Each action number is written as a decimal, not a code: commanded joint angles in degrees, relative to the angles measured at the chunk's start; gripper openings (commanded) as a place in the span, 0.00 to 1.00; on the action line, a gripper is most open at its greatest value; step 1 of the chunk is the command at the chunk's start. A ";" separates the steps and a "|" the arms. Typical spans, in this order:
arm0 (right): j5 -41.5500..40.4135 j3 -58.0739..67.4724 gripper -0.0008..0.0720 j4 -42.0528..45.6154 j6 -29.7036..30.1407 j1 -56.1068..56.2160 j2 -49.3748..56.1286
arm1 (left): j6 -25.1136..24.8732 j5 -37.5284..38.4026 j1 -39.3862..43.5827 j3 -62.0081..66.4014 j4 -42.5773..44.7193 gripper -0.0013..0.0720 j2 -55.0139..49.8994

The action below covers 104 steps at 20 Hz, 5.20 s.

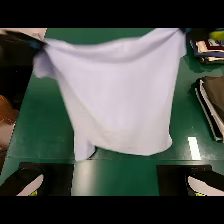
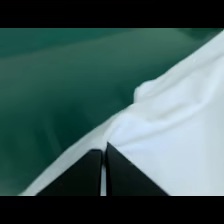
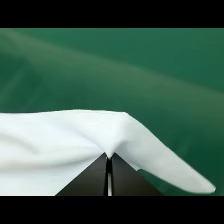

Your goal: Fold the shirts.

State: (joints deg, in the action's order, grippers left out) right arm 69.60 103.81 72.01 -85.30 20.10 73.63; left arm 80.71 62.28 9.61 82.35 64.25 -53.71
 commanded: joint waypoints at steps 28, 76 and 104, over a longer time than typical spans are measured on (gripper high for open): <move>1.31 -35.85 0.46 -8.00 1.84 -18.36 -6.34 | -3.43 -5.55 -8.00 -42.88 -4.59 0.77 -14.38; -0.37 -1.29 0.04 -7.56 5.66 -30.36 -33.88 | 4.83 -3.80 -3.80 34.95 3.52 0.05 13.05; 6.67 7.21 0.04 3.80 -0.09 -16.52 29.73 | 1.14 -9.44 -3.82 6.88 11.04 0.05 -38.82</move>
State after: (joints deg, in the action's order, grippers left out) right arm 75.02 109.08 73.95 -85.41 3.49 101.67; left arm 82.61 50.48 5.82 89.34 73.30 -91.83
